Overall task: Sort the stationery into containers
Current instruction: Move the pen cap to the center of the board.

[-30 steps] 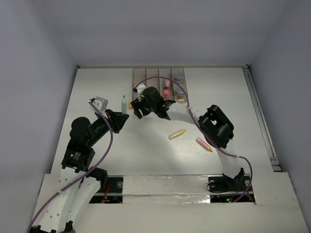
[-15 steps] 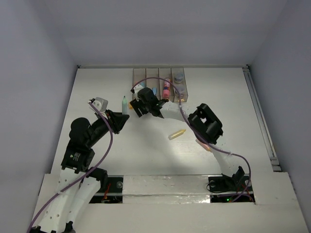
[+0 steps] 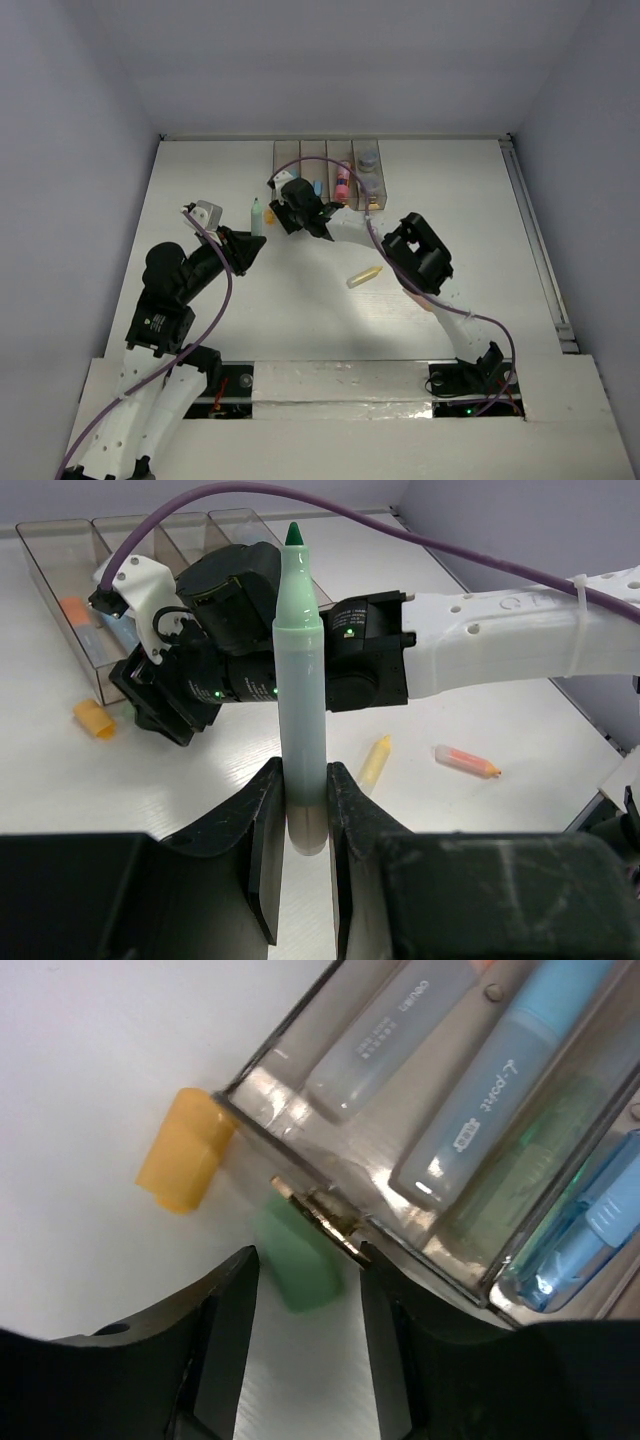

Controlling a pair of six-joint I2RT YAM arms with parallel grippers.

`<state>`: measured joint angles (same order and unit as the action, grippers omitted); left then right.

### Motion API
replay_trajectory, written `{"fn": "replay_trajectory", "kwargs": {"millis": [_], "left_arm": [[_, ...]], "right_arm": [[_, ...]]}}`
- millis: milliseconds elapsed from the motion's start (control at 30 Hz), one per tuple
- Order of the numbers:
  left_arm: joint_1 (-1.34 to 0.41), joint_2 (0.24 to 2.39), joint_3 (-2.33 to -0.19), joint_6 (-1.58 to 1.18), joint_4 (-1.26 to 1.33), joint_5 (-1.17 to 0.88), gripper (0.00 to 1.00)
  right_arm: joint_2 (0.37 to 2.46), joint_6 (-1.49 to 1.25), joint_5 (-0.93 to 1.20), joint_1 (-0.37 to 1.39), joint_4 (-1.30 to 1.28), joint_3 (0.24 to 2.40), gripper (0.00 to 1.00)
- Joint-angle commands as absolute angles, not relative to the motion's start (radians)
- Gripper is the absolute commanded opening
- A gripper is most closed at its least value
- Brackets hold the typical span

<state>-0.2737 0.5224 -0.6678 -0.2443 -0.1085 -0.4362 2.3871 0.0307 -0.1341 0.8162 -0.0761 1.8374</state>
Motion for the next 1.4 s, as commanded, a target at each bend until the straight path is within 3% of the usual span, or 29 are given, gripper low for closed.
{"fn": "replay_trajectory", "kwargs": {"millis": [0,133,200,267,667,833,967,1000,1067,1200,1367], "left_arm": [[-0.272,0.522,-0.690,-0.235,-0.055,-0.442,0.00],[-0.272,0.523,-0.692,-0.236,-0.055,-0.442,0.00],[-0.272,0.526,-0.693,-0.235,-0.054,-0.445,0.00],[-0.272,0.529,-0.693,-0.235,-0.054,-0.443,0.00],[-0.272,0.528,-0.692,-0.238,-0.051,-0.446,0.00],[-0.272,0.529,-0.690,-0.239,-0.054,-0.442,0.00],[-0.272,0.534,-0.690,-0.239,-0.052,-0.442,0.00],[-0.272,0.534,-0.690,-0.239,-0.052,-0.442,0.00],[-0.272,0.532,-0.687,-0.241,-0.055,-0.442,0.00],[-0.272,0.532,-0.689,-0.239,-0.055,-0.440,0.00],[-0.272,0.531,-0.690,-0.238,-0.055,-0.440,0.00]], "right_arm": [[2.401,0.041,-0.097,0.811,-0.074,1.864,0.49],[2.341,0.026,-0.072,0.811,-0.037,1.770,0.33],[2.313,0.021,-0.061,0.811,-0.014,1.703,0.12],[2.267,0.011,-0.051,0.811,-0.011,1.663,0.05],[1.948,0.043,0.182,0.821,-0.030,1.208,0.09],[1.928,0.074,0.143,0.831,-0.109,1.163,0.22],[1.925,0.072,0.032,0.831,-0.126,1.166,0.42],[1.919,0.071,0.028,0.831,-0.118,1.166,0.54],[1.886,0.063,0.022,0.831,-0.103,1.152,0.61],[1.809,0.042,0.006,0.831,-0.086,1.114,0.92],[1.692,-0.032,0.024,0.854,-0.077,1.066,0.97]]}}
